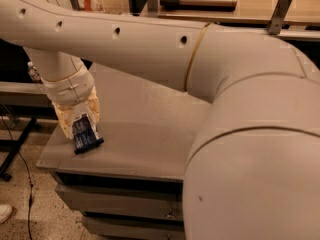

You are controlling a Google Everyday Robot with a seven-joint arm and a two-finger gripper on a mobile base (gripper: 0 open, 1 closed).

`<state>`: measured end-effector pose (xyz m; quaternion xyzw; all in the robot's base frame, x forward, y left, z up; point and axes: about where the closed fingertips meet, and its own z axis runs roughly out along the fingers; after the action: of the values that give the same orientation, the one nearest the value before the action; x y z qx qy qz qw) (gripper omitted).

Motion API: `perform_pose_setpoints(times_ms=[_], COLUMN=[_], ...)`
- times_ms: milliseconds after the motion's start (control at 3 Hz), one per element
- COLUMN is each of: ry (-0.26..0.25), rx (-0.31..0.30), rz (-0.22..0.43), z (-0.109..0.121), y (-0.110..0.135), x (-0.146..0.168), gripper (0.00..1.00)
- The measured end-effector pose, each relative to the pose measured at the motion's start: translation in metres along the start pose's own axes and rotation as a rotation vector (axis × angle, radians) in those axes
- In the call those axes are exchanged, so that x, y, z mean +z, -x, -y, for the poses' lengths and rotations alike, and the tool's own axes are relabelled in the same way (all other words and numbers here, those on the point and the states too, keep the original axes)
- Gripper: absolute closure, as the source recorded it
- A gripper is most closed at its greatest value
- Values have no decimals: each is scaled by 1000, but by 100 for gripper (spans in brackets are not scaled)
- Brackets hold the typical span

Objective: Pick rxbar blueberry

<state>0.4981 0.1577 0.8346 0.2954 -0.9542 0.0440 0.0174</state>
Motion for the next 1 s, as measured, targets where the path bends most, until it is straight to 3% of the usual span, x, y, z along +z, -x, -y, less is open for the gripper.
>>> perform_pose_setpoints(times_ms=[1000], ry=[-103], rx=[73], rz=[109], z=[51], y=[-3], x=[-50], gripper=[100])
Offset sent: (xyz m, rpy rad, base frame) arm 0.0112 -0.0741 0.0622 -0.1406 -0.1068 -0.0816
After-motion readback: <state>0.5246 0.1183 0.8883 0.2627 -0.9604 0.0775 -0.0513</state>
